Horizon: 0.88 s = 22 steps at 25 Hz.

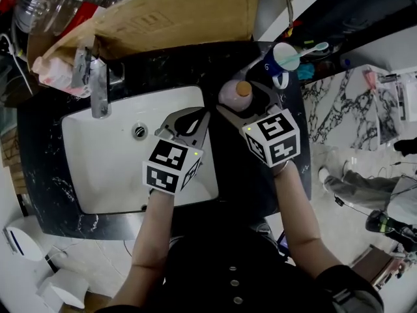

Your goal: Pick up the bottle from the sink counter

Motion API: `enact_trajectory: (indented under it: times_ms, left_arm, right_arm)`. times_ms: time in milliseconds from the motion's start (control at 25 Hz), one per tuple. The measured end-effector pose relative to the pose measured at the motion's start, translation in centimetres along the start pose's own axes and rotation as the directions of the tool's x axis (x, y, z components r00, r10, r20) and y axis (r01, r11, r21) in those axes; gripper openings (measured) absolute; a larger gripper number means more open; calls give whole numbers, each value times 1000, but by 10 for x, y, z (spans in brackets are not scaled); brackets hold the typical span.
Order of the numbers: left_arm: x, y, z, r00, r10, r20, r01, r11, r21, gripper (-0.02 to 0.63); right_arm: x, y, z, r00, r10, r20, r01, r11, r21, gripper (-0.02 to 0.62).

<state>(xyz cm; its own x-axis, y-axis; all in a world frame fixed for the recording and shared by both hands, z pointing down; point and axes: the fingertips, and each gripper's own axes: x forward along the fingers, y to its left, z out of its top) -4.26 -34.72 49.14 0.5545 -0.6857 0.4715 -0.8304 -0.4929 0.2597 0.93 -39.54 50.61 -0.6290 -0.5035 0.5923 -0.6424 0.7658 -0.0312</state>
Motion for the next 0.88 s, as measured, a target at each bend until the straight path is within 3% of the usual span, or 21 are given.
enact_trajectory:
  times_ms: [280, 520, 880]
  left_arm:
    - [2, 1, -3, 1000, -1, -5, 1, 1000, -9, 17]
    - [2, 1, -4, 1000, -1, -6, 1, 1000, -11, 17]
    - [2, -1, -3, 1000, -6, 1, 6, 1000, -14, 17]
  right_arm:
    - [7, 1, -3, 999, 22, -44, -22, 1000, -8, 377]
    - [12, 0, -7, 997, -22, -80, 18, 999, -51, 387]
    - [16, 0, -11, 991, 14, -133, -16, 1000, -14, 393]
